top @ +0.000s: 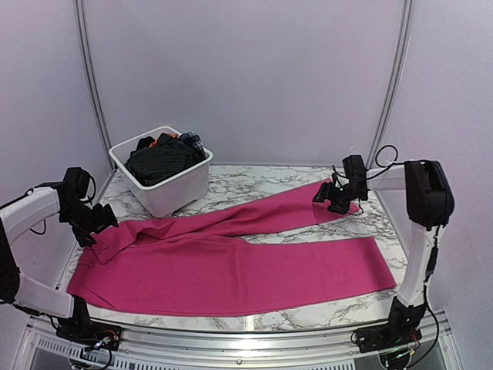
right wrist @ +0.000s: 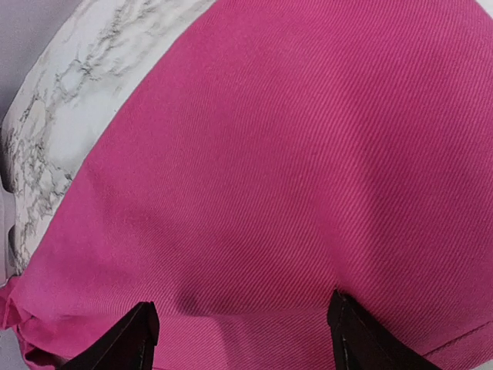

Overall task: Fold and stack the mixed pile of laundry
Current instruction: Fold the flattened trousers at the center of the board.

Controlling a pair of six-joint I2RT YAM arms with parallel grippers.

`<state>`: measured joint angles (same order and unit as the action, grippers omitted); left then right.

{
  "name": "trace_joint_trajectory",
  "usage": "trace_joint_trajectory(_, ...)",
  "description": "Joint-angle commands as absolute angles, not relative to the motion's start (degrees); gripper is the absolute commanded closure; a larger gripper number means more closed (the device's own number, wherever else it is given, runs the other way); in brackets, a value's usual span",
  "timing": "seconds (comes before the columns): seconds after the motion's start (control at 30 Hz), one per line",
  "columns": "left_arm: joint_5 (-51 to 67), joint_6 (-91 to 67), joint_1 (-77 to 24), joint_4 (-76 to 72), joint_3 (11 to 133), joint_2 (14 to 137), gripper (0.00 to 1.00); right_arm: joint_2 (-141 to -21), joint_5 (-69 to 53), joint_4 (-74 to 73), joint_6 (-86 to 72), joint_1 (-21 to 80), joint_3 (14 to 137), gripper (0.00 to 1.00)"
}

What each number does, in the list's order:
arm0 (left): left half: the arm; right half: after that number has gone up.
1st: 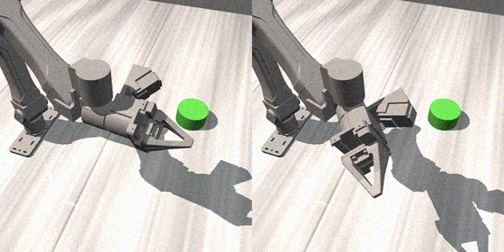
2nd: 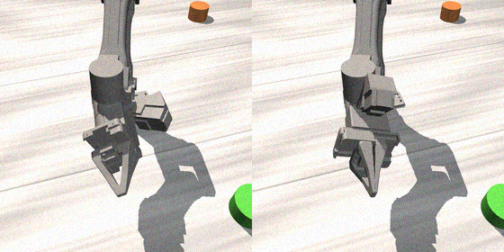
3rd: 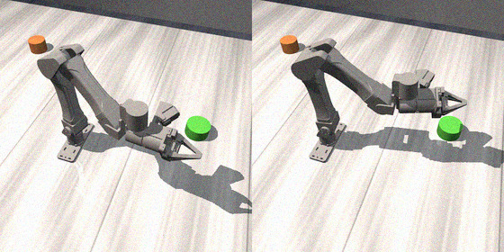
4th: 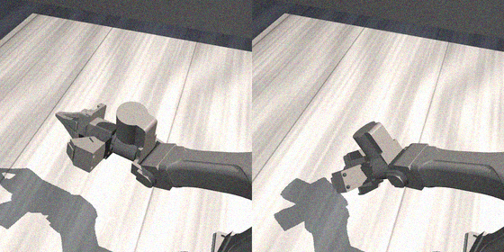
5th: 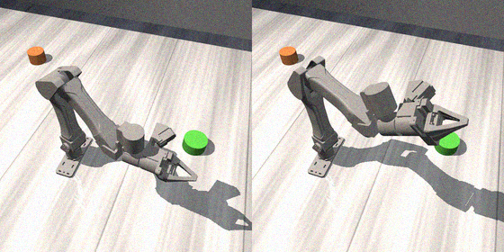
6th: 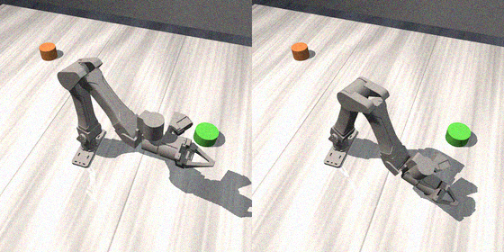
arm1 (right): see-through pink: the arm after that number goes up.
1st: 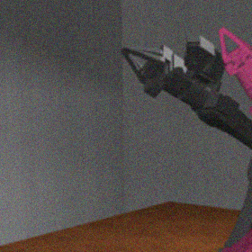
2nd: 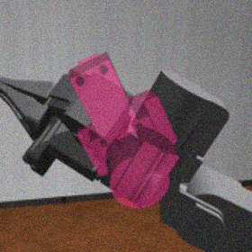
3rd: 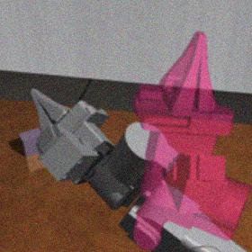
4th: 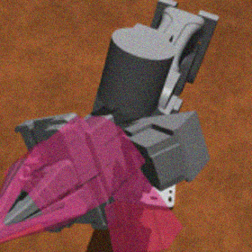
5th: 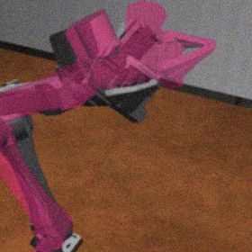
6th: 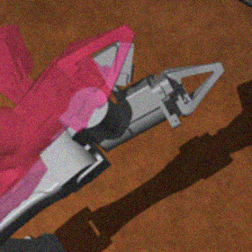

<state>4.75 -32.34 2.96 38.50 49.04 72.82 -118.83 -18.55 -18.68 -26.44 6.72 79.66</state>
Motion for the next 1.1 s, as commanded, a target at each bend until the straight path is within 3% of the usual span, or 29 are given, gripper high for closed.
trace_joint_trajectory(0.0,4.7,-32.4,2.4,37.8,50.0,73.3,0.06,-112.1,-15.9,-22.4,-32.8,-0.9,61.0,0.23)
trace_joint_trajectory(0.2,5.5,-33.0,0.9,36.8,47.3,72.8,0.06,-96.9,-16.2,-21.0,-35.0,-4.4,46.3,0.23)
trace_joint_trajectory(0.3,6.7,-34.0,0.4,35.5,45.5,72.2,0.09,-92.3,-18.4,-20.3,-34.1,-4.4,45.1,0.23)
trace_joint_trajectory(0.43,9.4,-36.7,-1.4,32.0,42.4,71.7,0.19,-88.4,-17.5,-20.3,-28.1,-4.4,50.2,0.22)
trace_joint_trajectory(0.73,11.1,-42.3,-1.4,24.4,40.0,77.4,0.23,-94.1,-7.7,-25.3,-18.3,-4.5,66.8,0.16)
trace_joint_trajectory(1.07,10.4,-43.3,-1.4,22.6,42.6,84.5,0.24,-109.4,2.8,-29.2,-10.4,-4.6,82.2,0.19)
